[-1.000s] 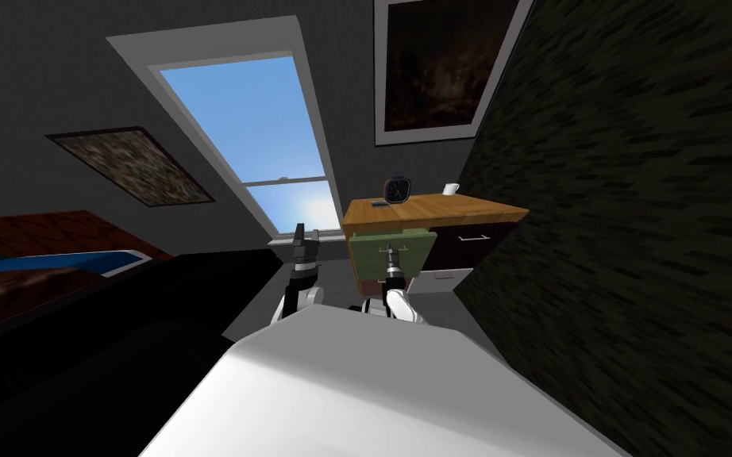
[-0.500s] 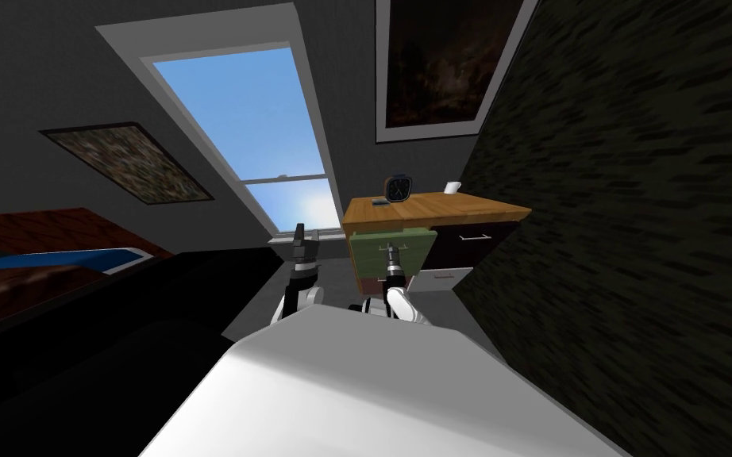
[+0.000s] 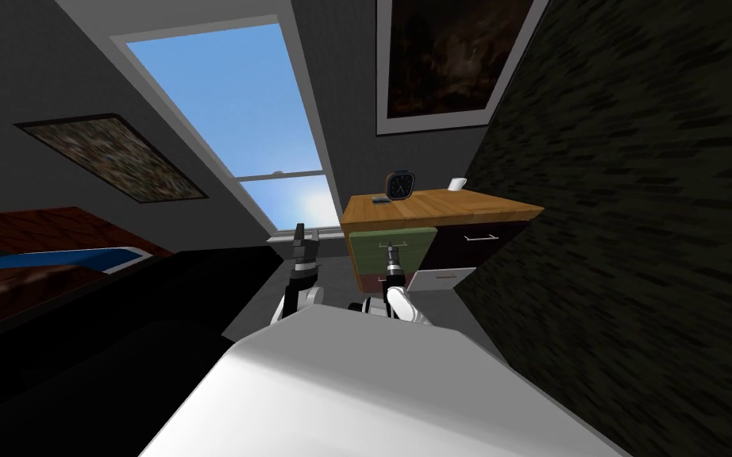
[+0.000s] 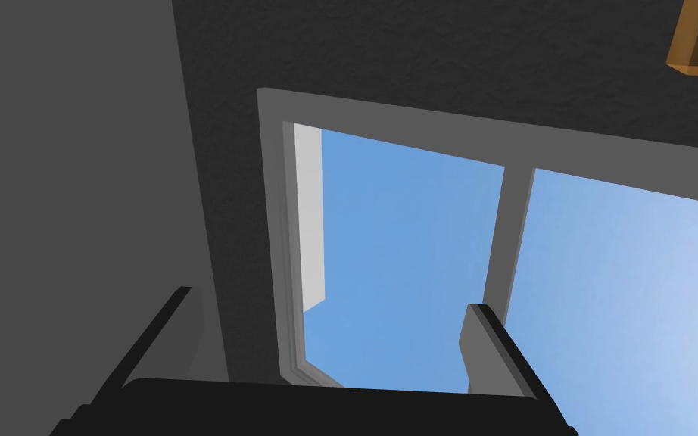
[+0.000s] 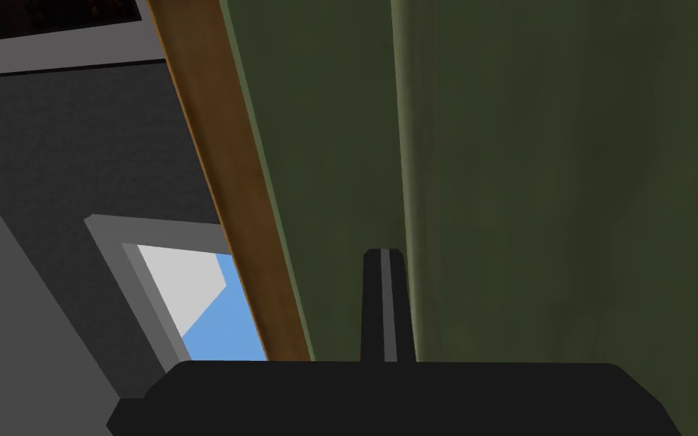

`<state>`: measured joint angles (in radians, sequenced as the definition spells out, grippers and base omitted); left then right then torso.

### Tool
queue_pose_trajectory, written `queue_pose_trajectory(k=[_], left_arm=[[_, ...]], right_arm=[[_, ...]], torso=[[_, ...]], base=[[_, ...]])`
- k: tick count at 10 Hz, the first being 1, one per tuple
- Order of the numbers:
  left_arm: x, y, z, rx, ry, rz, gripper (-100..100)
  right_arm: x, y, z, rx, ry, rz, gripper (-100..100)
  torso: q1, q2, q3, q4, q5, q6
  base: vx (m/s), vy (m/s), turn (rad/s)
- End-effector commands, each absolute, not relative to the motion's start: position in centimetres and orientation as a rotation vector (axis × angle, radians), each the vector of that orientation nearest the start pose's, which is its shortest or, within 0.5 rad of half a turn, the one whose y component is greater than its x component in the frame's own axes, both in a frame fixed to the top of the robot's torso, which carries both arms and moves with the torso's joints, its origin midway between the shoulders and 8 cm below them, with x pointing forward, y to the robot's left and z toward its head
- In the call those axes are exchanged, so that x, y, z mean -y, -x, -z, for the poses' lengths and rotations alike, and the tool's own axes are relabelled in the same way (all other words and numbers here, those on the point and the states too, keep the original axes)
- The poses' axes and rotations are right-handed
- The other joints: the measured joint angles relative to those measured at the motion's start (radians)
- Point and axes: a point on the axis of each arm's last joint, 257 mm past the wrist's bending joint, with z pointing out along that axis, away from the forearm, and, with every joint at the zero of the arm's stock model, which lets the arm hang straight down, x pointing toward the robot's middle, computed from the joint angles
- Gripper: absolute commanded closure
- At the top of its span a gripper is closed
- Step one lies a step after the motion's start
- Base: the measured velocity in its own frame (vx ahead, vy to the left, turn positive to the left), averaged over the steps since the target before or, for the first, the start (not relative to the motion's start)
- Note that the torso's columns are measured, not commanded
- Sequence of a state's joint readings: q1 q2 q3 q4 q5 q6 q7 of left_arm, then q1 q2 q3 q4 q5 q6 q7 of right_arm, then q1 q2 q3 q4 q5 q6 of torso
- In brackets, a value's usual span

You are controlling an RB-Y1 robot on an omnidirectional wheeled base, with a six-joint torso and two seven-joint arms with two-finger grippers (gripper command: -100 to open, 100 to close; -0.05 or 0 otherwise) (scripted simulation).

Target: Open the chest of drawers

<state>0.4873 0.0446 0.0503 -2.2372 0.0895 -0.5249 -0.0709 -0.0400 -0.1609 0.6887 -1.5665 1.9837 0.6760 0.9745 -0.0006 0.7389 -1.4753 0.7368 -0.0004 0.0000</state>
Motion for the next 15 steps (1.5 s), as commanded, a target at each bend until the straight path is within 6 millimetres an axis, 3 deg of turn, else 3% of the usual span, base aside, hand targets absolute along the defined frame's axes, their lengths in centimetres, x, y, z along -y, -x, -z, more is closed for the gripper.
queue_pose_trajectory(k=[1,5,6,7,9,10,12,13,15], left_arm=[[-30.3,-34.5,-1.6,-0.61,0.654,1.244,0],[-30.3,-34.5,-1.6,-0.61,0.654,1.245,0],[-30.3,-34.5,-1.6,-0.61,0.654,1.245,0],[-30.3,-34.5,-1.6,-0.61,0.654,1.244,0],[-30.3,-34.5,-1.6,-0.61,0.654,1.244,0],[-30.3,-34.5,-1.6,-0.61,0.654,1.244,0],[-30.3,-34.5,-1.6,-0.61,0.654,1.244,0],[-30.3,-34.5,-1.6,-0.61,0.654,1.244,0],[-30.3,-34.5,-1.6,-0.61,0.654,1.244,0]], right_arm=[[5.3,-47.9,18.1,-0.991,1.007,1.13,-100],[4.2,-48.1,19.0,-1.01,1.037,1.088,-100],[5.2,-48.6,17.9,-1.004,1.003,1.119,-100],[5.2,-49.7,16.6,-1.001,0.991,1.118,-100],[5.2,-49.9,15.3,-0.989,0.967,1.123,-100],[5.3,-49.3,17.0,-1.001,0.992,1.121,100],[5.1,-49.1,17.0,-0.996,0.988,1.127,100],[5.2,-49.1,17.1,-0.998,0.987,1.126,-100],[4.6,-50.1,15.9,-0.99,0.992,1.115,-100]], torso=[[0.001,-0.001,0.0,0.0,0.0,0.0],[0.01,-0.009,-0.005,-0.008,0.001,-0.008],[0.01,-0.012,-0.007,-0.01,0.001,-0.01],[0.008,-0.014,-0.008,-0.01,0.001,-0.007],[0.001,-0.016,-0.009,-0.011,-0.001,-0.002],[0.0,-0.013,-0.007,-0.012,-0.001,-0.002],[0.0,0.0,0.0,0.0,0.0,0.0],[0.0,0.001,0.001,0.002,0.0,0.0],[0.001,-0.003,-0.002,0.001,0.001,0.0]], base=[[-0.067,0.043,-0.03],[-0.086,0.068,-0.018],[-0.027,0.005,-0.037],[0.033,-0.005,-0.095],[0.047,0.005,-0.051],[-0.014,0.0,0.089],[-0.035,-0.007,0.057],[0.0,0.0,0.0],[0.047,0.018,-0.06]])
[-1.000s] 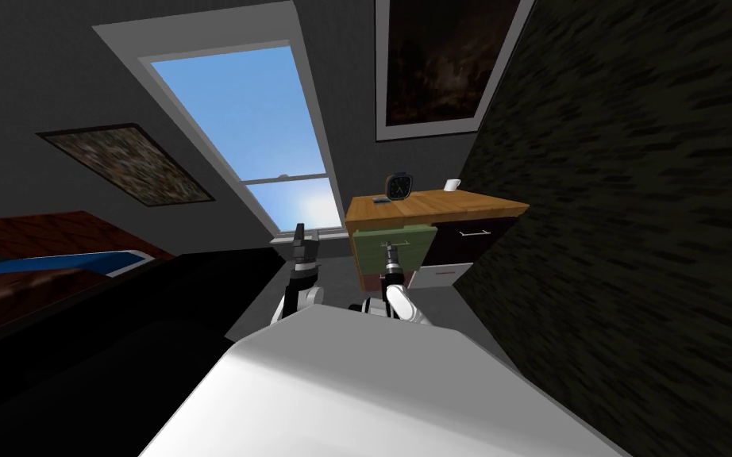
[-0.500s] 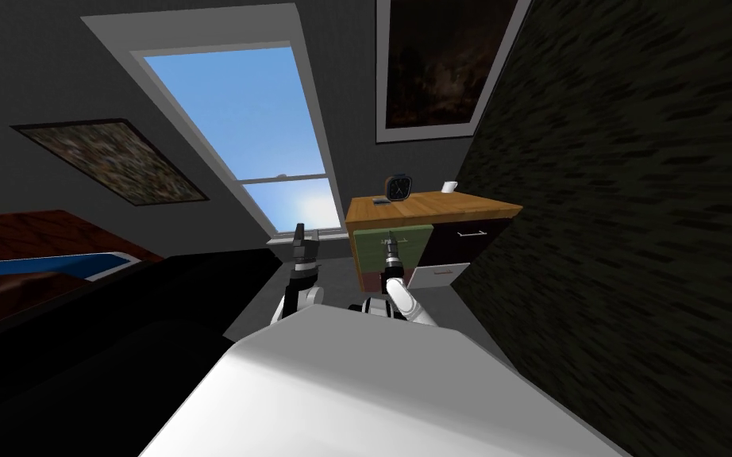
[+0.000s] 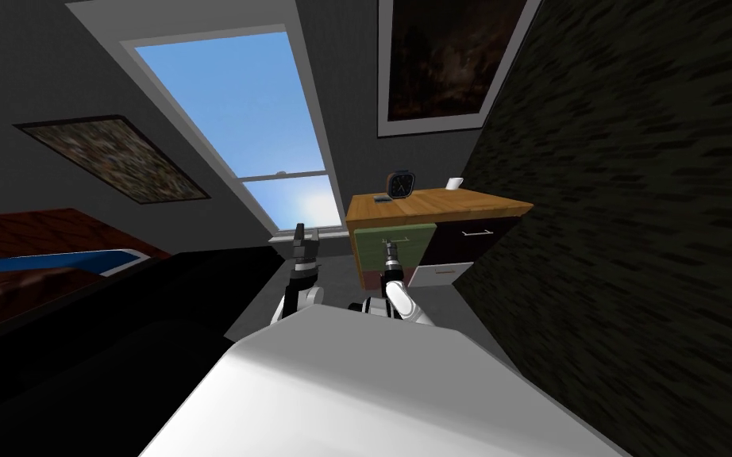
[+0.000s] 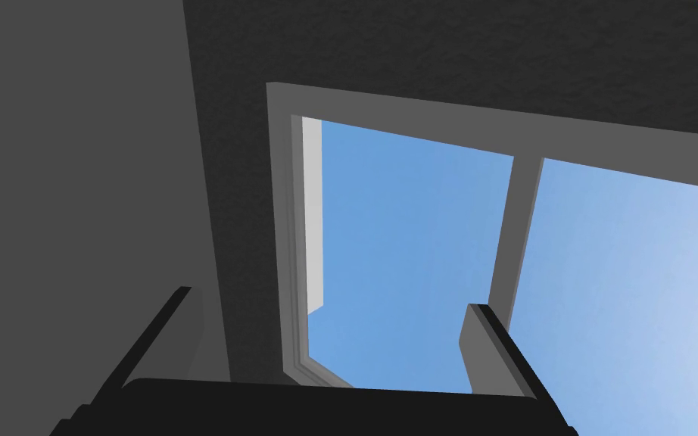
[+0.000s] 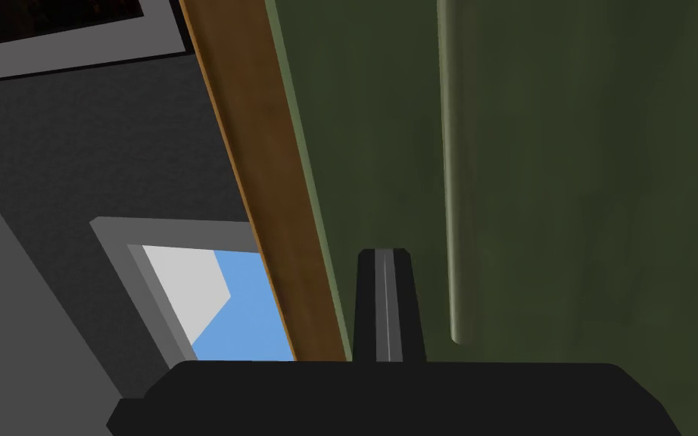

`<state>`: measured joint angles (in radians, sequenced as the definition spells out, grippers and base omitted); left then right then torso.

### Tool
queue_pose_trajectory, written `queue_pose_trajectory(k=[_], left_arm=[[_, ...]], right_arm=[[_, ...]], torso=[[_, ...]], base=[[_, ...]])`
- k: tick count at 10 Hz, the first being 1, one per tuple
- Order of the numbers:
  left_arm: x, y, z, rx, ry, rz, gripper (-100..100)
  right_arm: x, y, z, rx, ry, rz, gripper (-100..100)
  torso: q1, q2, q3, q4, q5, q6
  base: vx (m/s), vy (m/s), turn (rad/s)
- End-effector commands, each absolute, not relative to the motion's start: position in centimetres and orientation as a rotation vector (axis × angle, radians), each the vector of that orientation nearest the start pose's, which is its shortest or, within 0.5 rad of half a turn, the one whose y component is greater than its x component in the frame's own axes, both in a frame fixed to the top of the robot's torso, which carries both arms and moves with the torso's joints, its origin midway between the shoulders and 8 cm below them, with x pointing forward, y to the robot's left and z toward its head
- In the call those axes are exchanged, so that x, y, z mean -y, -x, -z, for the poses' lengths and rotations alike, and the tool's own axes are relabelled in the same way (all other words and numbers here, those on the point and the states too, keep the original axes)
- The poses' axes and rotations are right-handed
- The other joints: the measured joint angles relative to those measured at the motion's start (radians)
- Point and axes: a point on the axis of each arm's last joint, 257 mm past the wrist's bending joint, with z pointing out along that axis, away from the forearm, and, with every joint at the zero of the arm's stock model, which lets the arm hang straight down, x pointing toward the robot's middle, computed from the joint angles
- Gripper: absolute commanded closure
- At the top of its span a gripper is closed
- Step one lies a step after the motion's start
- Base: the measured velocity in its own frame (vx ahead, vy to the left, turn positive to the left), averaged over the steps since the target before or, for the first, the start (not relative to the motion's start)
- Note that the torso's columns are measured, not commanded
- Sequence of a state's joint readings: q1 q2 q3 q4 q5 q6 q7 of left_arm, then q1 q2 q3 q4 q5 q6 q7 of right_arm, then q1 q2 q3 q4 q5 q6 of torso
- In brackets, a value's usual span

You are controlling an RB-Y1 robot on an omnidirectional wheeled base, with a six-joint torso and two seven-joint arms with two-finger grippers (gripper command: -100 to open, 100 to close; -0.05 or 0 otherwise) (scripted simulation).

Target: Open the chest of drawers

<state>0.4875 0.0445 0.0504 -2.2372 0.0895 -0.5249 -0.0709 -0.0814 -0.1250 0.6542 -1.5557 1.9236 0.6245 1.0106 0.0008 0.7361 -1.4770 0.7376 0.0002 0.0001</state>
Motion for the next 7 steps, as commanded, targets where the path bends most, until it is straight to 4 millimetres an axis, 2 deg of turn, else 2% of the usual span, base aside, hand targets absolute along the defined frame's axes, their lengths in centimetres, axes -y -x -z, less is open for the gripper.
queue_pose_trajectory(k=[1,2,3,4,5,6,7], left_arm=[[-30.3,-34.5,-1.6,-0.61,0.654,1.244,0],[-30.3,-34.5,-1.6,-0.61,0.654,1.244,0],[-30.3,-34.5,-1.6,-0.61,0.654,1.244,0],[-30.3,-34.5,-1.6,-0.61,0.654,1.244,0],[-30.3,-34.5,-1.6,-0.61,0.654,1.244,0],[-30.3,-34.5,-1.6,-0.611,0.654,1.244,0],[-30.3,-34.5,-1.6,-0.611,0.654,1.244,0]], right_arm=[[4.8,-49.8,16.1,-0.994,0.987,1.117,-100],[5.1,-49.2,16.9,-0.997,0.987,1.125,100],[4.8,-49.5,16.2,-0.99,0.985,1.124,100],[4.8,-49.6,17.6,-0.989,1.034,1.118,-100],[4.8,-49.7,18.3,-0.988,1.06,1.114,-100],[5.0,-49.6,17.8,-0.99,1.039,1.117,-100],[7.1,-50.7,18.1,-0.999,1.044,1.127,-100]], torso=[[0.001,-0.001,-0.001,0.0,0.0,0.0],[-0.001,0.001,0.001,-0.001,0.0,0.0],[-0.002,0.003,0.002,-0.002,-0.001,-0.001],[-0.001,0.002,0.001,0.0,-0.001,0.0],[-0.006,0.002,0.001,0.0,-0.001,0.0],[-0.007,0.002,0.001,0.0,-0.002,0.0],[0.001,0.001,0.001,0.0,0.0,0.0]], base=[[0.028,0.015,-0.008],[-0.023,-0.019,0.081],[-0.022,-0.013,0.024],[-0.026,-0.097,-0.011],[-0.031,-0.154,0.004],[-0.013,-0.072,0.004],[-0.028,0.032,0.134]])
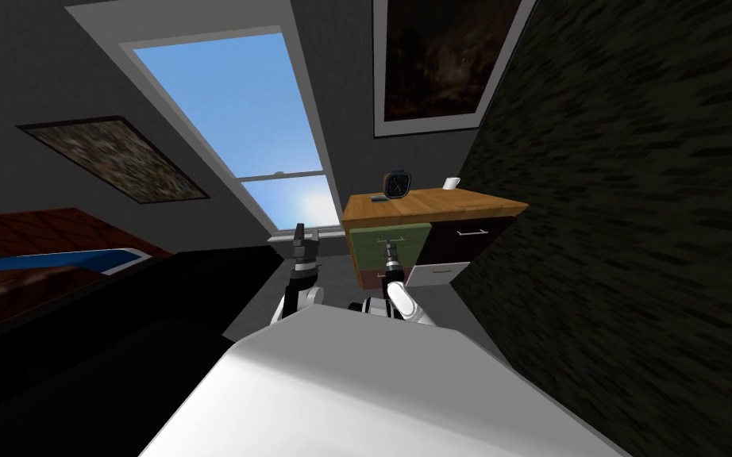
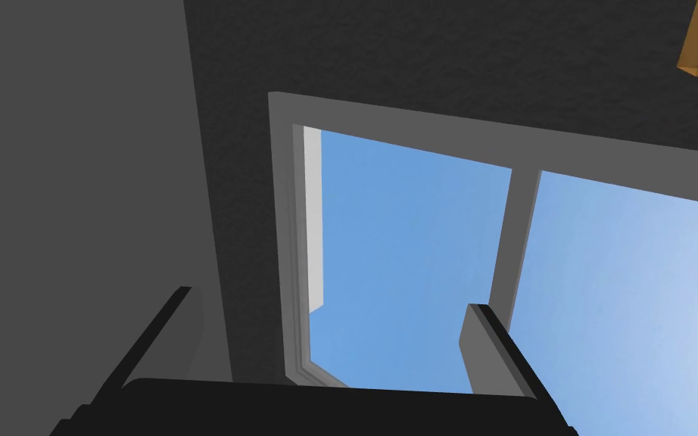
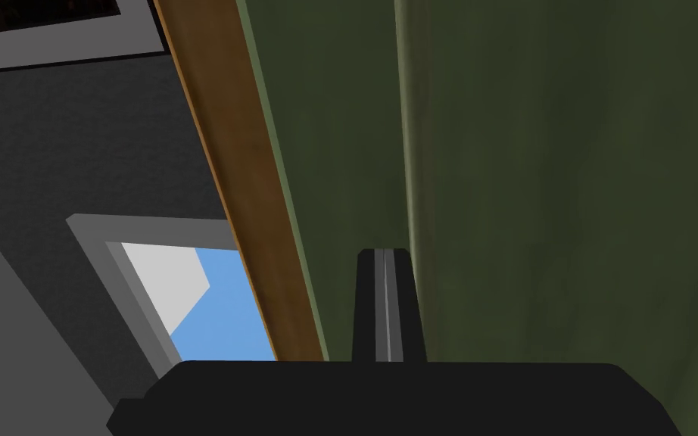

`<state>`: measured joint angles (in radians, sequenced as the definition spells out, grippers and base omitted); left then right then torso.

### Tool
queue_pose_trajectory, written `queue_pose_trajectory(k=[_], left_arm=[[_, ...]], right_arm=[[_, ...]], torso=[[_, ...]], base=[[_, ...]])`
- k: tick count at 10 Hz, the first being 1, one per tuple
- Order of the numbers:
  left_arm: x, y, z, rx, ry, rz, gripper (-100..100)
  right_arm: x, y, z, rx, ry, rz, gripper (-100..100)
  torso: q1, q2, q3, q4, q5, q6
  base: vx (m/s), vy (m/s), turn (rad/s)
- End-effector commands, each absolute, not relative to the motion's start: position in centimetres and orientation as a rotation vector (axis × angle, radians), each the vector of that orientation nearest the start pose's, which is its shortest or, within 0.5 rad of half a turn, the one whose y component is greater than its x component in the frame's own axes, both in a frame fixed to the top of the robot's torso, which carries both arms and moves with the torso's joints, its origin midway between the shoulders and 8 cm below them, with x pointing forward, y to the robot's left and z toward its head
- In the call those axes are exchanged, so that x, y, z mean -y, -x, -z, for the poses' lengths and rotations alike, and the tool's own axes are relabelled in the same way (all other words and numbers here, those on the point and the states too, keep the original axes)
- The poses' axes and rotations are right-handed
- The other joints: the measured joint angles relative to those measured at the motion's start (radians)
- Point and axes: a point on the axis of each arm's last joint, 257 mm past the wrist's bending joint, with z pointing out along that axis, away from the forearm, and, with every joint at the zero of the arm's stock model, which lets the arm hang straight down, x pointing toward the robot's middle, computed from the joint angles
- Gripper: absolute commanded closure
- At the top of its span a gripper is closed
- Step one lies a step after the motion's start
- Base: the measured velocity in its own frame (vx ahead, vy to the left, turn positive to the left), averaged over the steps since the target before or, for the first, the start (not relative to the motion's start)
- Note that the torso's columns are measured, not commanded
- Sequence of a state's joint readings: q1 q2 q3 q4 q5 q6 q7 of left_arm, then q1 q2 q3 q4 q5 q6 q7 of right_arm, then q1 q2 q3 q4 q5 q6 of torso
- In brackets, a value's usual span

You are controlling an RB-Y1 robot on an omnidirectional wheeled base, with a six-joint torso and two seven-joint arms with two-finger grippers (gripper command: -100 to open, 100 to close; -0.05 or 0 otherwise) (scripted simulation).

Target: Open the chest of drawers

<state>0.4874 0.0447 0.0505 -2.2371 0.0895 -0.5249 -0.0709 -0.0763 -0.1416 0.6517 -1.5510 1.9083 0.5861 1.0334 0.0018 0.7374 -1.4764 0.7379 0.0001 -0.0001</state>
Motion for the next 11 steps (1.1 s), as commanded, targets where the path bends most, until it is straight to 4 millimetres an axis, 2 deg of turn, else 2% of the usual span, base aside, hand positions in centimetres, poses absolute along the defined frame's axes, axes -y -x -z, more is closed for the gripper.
queue_pose_trajectory(k=[1,5,8,9,10,11], left_arm=[[-30.3,-34.5,-1.6,-0.61,0.654,1.245,0],[-30.3,-34.5,-1.6,-0.61,0.654,1.245,0],[-30.3,-34.5,-1.6,-0.61,0.654,1.245,0],[-30.3,-34.5,-1.6,-0.61,0.654,1.245,0],[-30.3,-34.5,-1.6,-0.61,0.654,1.244,0],[-30.3,-34.5,-1.6,-0.61,0.654,1.244,0]], right_arm=[[8.2,-51.3,18.1,-1.004,1.042,1.132,-100],[12.7,-53.6,17.6,-1.024,1.03,1.157,-100],[16.2,-55.2,16.8,-1.037,1.012,1.178,-100],[15.4,-54.9,17.3,-1.034,1.017,1.176,-100],[13.9,-54.1,17.4,-1.028,1.024,1.164,100],[12.7,-53.6,17.6,-1.024,1.03,1.157,100]], torso=[[0.006,0.0,0.0,-0.001,0.002,-0.001],[-0.004,0.0,0.0,0.0,-0.001,0.0],[-0.002,0.001,0.001,0.0,0.0,0.0],[-0.002,0.0,0.0,0.0,0.0,0.0],[-0.004,0.0,0.0,0.0,-0.001,0.0],[-0.007,-0.001,0.0,0.0,-0.001,0.001]], base=[[-0.047,0.095,0.11],[-0.038,0.087,0.071],[-0.032,0.075,0.078],[-0.008,0.031,0.01],[0.007,-0.038,-0.122],[0.017,-0.081,-0.076]])
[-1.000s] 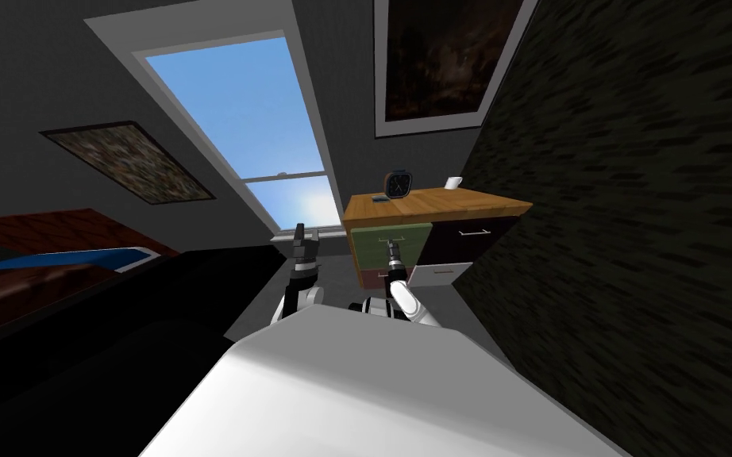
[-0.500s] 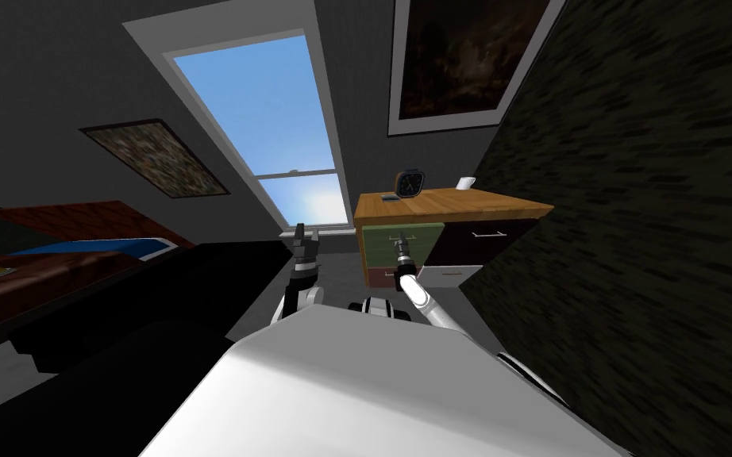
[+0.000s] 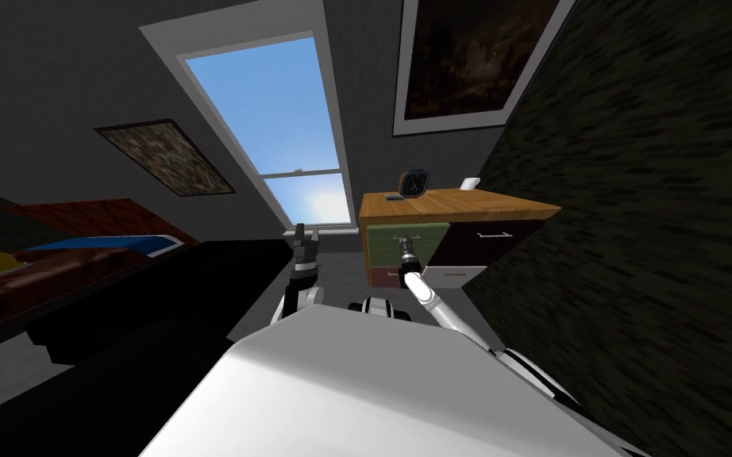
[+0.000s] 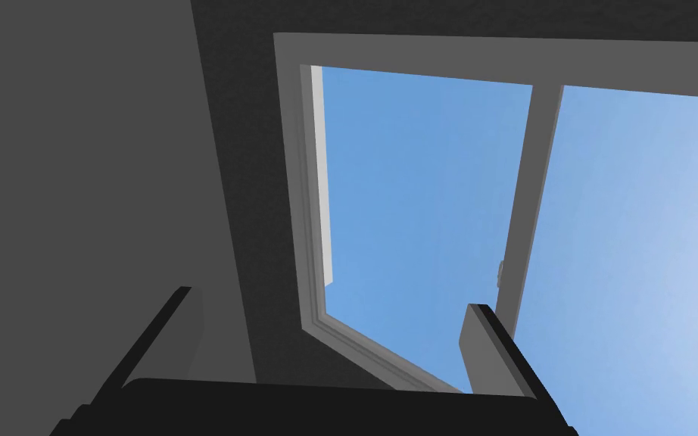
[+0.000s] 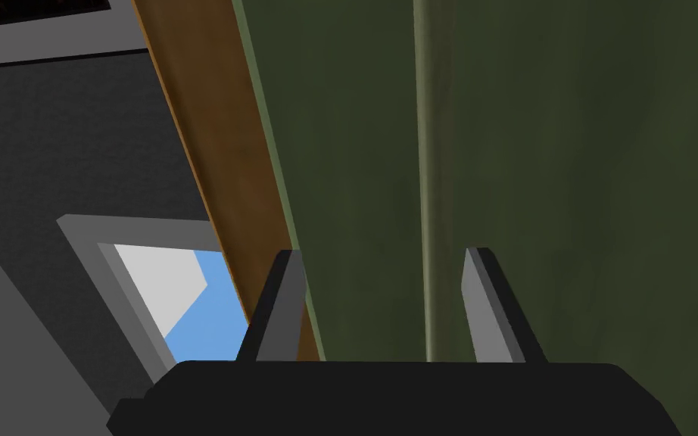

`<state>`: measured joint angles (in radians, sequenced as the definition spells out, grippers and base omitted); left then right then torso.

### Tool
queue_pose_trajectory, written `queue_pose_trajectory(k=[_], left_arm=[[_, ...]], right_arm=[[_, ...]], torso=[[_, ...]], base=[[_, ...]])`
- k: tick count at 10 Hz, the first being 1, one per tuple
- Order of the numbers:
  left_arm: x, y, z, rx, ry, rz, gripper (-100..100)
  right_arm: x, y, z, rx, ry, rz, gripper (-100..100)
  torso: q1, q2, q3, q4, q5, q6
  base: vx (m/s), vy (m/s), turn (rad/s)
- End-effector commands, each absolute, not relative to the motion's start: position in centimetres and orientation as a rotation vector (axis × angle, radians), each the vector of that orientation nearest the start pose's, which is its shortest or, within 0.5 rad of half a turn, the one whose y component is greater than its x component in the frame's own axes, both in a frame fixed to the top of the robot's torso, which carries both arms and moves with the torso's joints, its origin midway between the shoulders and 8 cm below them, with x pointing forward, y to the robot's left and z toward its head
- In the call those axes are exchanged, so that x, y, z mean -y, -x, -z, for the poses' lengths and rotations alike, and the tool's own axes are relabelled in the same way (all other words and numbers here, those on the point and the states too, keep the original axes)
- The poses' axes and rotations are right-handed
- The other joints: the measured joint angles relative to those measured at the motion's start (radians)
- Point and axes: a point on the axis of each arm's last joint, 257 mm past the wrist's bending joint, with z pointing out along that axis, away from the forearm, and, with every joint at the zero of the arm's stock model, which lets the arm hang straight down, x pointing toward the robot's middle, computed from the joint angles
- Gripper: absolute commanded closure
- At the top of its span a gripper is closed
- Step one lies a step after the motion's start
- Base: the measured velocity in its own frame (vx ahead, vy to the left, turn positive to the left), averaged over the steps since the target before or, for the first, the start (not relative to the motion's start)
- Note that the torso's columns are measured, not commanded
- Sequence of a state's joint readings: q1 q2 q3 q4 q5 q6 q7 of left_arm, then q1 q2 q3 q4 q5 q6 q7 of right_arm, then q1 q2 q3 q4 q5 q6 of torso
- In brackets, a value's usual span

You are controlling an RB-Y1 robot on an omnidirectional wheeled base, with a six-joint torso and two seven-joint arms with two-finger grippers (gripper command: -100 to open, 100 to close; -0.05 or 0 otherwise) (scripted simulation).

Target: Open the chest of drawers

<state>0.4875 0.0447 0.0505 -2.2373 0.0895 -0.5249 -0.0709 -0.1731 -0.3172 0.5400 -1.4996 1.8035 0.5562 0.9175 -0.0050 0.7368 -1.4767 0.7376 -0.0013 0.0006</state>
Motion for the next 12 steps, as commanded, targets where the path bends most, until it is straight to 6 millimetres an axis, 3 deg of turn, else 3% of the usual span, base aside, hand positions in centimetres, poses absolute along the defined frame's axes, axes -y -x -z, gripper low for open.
queue_pose_trajectory(k=[1,7,8,12], left_arm=[[-30.3,-34.5,-1.6,-0.611,0.654,1.244,0],[-30.3,-34.5,-1.6,-0.61,0.654,1.244,0],[-30.3,-34.5,-1.6,-0.61,0.654,1.244,0],[-30.3,-34.5,-1.6,-0.61,0.654,1.245,0]], right_arm=[[11.6,-53.0,17.8,-1.019,1.034,1.151,100],[5.0,-49.6,17.9,-0.989,1.044,1.116,100],[5.5,-49.8,18.6,-0.994,1.056,1.109,100],[5.3,-51.0,16.5,-0.979,1.044,1.116,100]], torso=[[-0.001,0.005,0.002,0.008,0.001,0.002],[0.001,0.004,0.002,0.004,0.001,0.003],[0.0,0.005,0.002,0.005,0.001,0.003],[0.003,0.012,0.007,0.009,0.001,0.001]], base=[[0.043,-0.1,-0.074],[0.037,-0.075,-0.078],[0.014,-0.028,0.015],[-0.166,-0.015,-0.008]])
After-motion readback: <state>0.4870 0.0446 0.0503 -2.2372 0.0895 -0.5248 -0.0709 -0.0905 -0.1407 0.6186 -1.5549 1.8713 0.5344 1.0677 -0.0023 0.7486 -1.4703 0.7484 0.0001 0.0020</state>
